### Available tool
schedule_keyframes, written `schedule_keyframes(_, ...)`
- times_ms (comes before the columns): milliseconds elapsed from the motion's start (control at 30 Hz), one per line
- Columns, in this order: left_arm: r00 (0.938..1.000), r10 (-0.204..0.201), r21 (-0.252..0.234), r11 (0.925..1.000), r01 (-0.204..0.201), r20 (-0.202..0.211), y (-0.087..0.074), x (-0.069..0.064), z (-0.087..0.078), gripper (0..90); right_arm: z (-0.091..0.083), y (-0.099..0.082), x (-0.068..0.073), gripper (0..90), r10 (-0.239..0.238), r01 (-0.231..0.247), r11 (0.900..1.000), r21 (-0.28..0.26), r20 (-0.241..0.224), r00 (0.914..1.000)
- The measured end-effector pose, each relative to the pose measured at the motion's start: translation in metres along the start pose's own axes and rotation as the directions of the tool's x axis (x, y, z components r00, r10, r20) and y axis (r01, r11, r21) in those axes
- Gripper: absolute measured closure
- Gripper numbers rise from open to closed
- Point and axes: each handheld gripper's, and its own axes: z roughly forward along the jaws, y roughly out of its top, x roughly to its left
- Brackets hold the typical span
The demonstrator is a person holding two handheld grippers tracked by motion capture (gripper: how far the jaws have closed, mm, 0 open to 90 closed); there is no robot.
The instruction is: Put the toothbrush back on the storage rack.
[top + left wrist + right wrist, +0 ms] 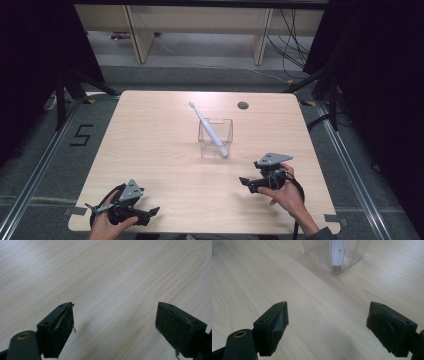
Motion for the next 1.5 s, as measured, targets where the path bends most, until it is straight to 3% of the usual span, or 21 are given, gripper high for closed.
schedule_keyframes(133, 1.0, 0.001, -0.001, 1.0, -0.001, 0.003, 0.0, -0.001, 0.0, 14.9, -0.003, -0.005, 0.001, 18.1, -0.001, 0.001, 1.0, 0.0, 0.003, 1.0)
schedule_keyframes(167, 1.0, 0.006, 0.004, 1.0, -0.006, 0.004, 0.0, 0.0, 0.0, 14.9, -0.004, -0.007, 0.004, 18.1, 0.037, -0.037, 0.9992, 0.014, 0.001, 0.9993)
schedule_keyframes(200, 1.0, -0.003, -0.003, 1.0, 0.003, -0.001, 0.0, 0.0, 0.0, 14.9, -0.004, -0.008, 0.001, 18.1, -0.005, 0.005, 1.0, 0.003, 0.004, 1.0)
schedule_keyframes(267, 1.0, 0.003, 0.001, 1.0, -0.003, -0.001, 0.0, 0.0, 0.0, 14.9, -0.006, -0.01, 0.003, 18.1, 0.008, -0.008, 0.9998, 0.016, 0.002, 1.0)
schedule_keyframes(533, 1.0, 0.003, 0.0, 1.0, -0.003, -0.001, 0.0, 0.0, -0.001, 14.9, -0.012, -0.017, 0.004, 18.1, -0.025, 0.025, 0.9997, 0.004, 0.02, 0.9995)
schedule_keyframes(567, 1.0, 0.005, 0.001, 1.0, -0.005, 0.0, 0.0, 0.0, -0.001, 14.8, -0.012, -0.018, 0.006, 18.1, 0.009, -0.009, 0.9998, 0.016, 0.005, 0.9999)
schedule_keyframes(700, 0.9999, 0.01, 0.006, 0.9999, -0.01, 0.004, 0.0, 0.0, -0.001, 14.9, -0.013, -0.022, 0.004, 17.6, -0.015, 0.015, 0.9998, 0.009, 0.003, 0.9999)
schedule_keyframes(933, 0.9998, 0.018, 0.013, 0.9997, -0.018, -0.001, 0.0, 0.001, -0.002, 14.9, -0.017, -0.029, 0.006, 17.1, -0.005, 0.005, 0.9999, 0.013, 0.007, 1.0)
schedule_keyframes(1000, 0.9998, 0.018, 0.009, 0.9998, -0.018, 0.004, 0.0, 0.001, -0.002, 14.8, -0.018, -0.031, 0.008, 17.1, 0.017, -0.017, 0.9996, 0.022, 0.006, 0.9998)
schedule_keyframes(1100, 0.9998, 0.018, 0.01, 0.9998, -0.018, 0.002, 0.0, 0.001, -0.002, 14.9, -0.019, -0.033, 0.007, 17.1, -0.005, 0.006, 0.9996, 0.026, -0.002, 1.0)
schedule_keyframes(1167, 0.9998, 0.021, 0.013, 0.9997, -0.021, -0.001, 0.0, 0.001, -0.002, 14.8, -0.022, -0.034, 0.01, 17.1, 0.013, -0.013, 0.9994, 0.031, 0.013, 0.9998)
schedule_keyframes(1200, 0.9999, 0.013, 0.006, 0.9999, -0.013, 0.003, 0.0, 0.0, -0.001, 14.9, -0.022, -0.035, 0.008, 17.1, -0.006, 0.006, 0.9997, 0.022, 0.011, 0.9999)
schedule_keyframes(1233, 0.9999, 0.014, 0.007, 0.9999, -0.014, 0.002, 0.0, 0.001, -0.001, 14.9, -0.023, -0.036, 0.011, 17.1, 0.03, -0.03, 0.999, 0.032, 0.009, 0.9995)
schedule_keyframes(1267, 0.9998, 0.02, 0.012, 0.9997, -0.02, 0.001, 0.0, 0.001, -0.002, 14.9, -0.023, -0.036, 0.009, 17.1, -0.007, 0.007, 0.9996, 0.027, 0.002, 1.0)
schedule_keyframes(1467, 0.9998, 0.018, 0.01, 0.9998, -0.018, -0.001, 0.0, 0.001, -0.002, 14.9, -0.026, -0.041, 0.01, 17.1, 0.018, -0.018, 0.999, 0.04, -0.002, 0.9998)
schedule_keyframes(1500, 0.9998, 0.018, 0.011, 0.9998, -0.018, 0.0, 0.0, 0.001, -0.002, 14.9, -0.026, -0.041, 0.009, 17.1, 0.0, 0.0, 0.9994, 0.034, -0.005, 1.0)
